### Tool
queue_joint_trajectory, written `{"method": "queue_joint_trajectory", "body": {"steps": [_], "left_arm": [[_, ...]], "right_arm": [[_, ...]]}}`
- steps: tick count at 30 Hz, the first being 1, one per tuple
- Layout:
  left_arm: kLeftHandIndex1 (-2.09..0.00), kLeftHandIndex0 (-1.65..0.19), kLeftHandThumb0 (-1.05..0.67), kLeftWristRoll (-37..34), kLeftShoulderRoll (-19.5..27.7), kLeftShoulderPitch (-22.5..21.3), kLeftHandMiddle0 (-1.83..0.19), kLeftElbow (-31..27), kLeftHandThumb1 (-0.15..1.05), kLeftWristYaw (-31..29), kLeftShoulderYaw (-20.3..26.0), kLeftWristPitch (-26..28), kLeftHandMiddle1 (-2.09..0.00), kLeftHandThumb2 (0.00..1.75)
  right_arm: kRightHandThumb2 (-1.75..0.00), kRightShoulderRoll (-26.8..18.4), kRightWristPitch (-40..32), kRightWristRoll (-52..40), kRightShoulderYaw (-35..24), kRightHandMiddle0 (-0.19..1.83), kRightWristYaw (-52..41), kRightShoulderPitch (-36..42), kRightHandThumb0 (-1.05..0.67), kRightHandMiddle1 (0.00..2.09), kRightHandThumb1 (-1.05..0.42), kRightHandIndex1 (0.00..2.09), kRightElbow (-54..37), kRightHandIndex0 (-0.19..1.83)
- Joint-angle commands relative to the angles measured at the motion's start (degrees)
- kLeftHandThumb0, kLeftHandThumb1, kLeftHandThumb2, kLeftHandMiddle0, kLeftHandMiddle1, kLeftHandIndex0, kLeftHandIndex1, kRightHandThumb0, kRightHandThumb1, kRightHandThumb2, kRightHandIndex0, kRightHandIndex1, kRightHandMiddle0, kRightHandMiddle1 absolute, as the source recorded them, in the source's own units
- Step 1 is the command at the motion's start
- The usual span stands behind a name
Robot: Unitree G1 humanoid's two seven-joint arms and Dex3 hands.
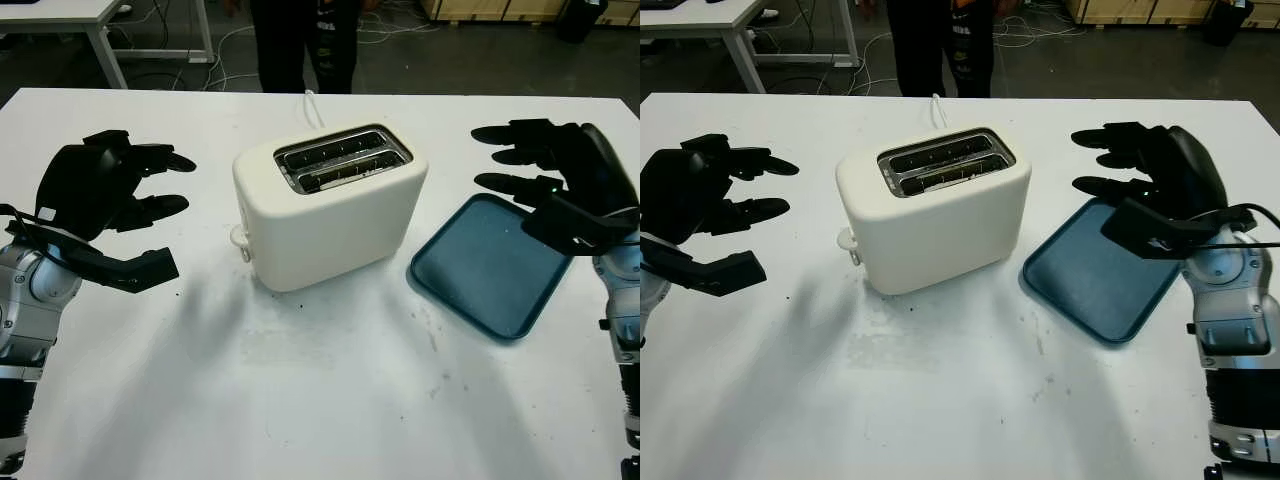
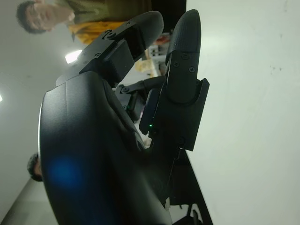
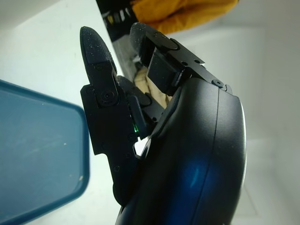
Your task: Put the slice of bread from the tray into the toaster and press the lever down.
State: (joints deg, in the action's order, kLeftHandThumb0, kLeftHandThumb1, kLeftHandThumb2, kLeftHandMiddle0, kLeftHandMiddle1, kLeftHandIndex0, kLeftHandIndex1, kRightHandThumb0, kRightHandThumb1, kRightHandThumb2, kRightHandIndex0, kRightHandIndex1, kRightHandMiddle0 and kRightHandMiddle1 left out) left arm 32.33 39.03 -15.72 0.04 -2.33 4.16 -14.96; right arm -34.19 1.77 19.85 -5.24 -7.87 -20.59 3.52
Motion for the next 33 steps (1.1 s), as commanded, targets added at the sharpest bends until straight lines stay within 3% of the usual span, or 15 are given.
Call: {"method": "queue_joint_trajectory", "body": {"steps": [1, 12, 33], "left_arm": [[-0.44, -0.75, -0.56, -0.6, -0.1, -0.2, -0.51, -0.2, 0.92, -0.4, -0.5, -0.2, -1.27, 0.17], [-0.45, -0.74, -0.58, -1.8, -2.0, 1.7, -0.5, -0.6, 0.92, -0.5, -0.8, 0.7, -1.29, 0.16], [-0.43, -0.74, -0.56, -1.5, -2.2, 1.2, -0.5, -0.2, 0.92, -0.8, -1.2, 0.2, -1.29, 0.16]], "right_arm": [[-0.01, 1.3, -1.0, 0.7, 1.0, 0.83, 1.1, 0.5, -0.57, 0.01, -0.88, 0.01, 0.9, 0.93], [0.0, 2.6, 1.1, 1.2, 2.8, 0.82, 2.4, 2.1, -0.54, 0.0, -0.89, 0.01, 4.4, 0.92], [0.0, 1.9, -0.4, 0.3, 2.3, 0.81, 1.1, 2.0, -0.55, 0.0, -0.89, 0.0, 2.8, 0.91]]}}
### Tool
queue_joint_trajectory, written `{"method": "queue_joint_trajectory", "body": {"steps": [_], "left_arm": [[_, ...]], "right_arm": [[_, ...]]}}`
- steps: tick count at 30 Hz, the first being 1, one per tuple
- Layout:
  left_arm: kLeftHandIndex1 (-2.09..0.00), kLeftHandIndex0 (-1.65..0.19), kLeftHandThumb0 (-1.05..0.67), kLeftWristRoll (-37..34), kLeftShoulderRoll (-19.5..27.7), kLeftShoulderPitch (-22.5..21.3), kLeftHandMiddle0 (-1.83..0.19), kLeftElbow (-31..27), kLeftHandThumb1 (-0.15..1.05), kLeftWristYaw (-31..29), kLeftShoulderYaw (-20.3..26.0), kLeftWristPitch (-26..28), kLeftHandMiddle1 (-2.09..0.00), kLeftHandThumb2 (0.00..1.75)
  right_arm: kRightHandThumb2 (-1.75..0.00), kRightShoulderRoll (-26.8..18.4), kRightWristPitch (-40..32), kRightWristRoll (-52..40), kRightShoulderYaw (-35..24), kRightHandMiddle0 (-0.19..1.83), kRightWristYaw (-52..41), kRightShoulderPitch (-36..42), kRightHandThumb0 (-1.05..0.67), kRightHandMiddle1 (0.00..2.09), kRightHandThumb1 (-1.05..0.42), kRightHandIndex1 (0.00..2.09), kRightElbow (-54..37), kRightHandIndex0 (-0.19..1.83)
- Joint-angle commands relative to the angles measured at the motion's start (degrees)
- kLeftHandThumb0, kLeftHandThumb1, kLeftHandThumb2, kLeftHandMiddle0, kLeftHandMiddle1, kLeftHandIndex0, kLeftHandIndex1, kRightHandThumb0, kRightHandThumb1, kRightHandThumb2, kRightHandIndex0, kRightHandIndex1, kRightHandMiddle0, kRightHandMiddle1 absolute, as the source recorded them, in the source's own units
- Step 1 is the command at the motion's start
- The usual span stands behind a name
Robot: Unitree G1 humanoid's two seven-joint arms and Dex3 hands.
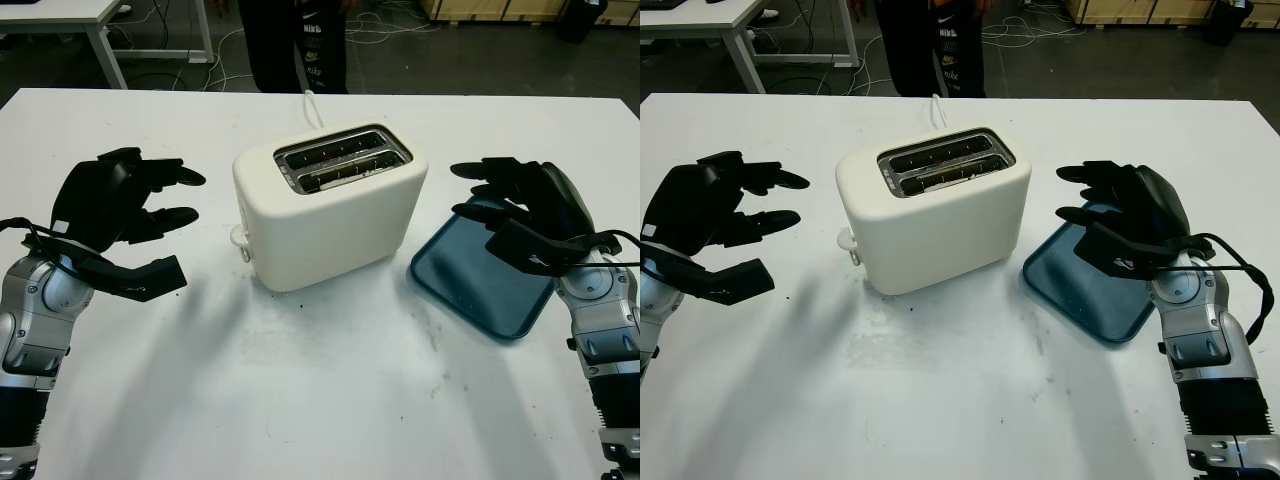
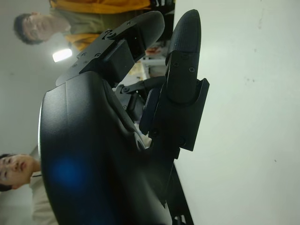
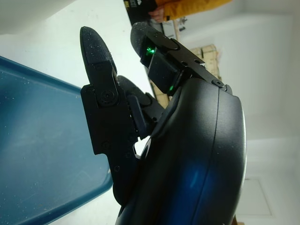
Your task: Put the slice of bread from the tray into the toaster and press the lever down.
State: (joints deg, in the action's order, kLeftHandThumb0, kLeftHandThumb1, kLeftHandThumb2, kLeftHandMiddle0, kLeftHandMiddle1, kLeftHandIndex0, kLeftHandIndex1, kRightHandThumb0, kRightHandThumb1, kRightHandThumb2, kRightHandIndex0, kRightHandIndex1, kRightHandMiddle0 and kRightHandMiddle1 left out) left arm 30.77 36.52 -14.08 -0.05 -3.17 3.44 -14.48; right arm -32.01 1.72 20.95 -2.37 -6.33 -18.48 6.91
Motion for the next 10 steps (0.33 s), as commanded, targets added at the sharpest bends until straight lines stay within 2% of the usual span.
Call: {"method": "queue_joint_trajectory", "body": {"steps": [1, 10], "left_arm": [[-0.43, -0.74, -0.56, 0.0, 0.3, -0.4, -0.5, -0.1, 0.92, 0.0, -0.5, -0.3, -1.29, 0.15], [-0.42, -0.74, -0.56, 0.1, 0.1, -0.5, -0.49, 0.0, 0.92, 0.1, -0.5, 0.0, -1.3, 0.15]], "right_arm": [[0.0, -0.3, -0.4, -0.8, -0.6, 0.81, -0.4, -0.1, -0.55, 0.0, -0.89, 0.0, -0.7, 0.91], [0.0, 0.1, -0.9, -1.1, -1.0, 0.82, -0.7, 0.3, -0.53, 0.0, -0.88, 0.0, -1.5, 0.91]]}}
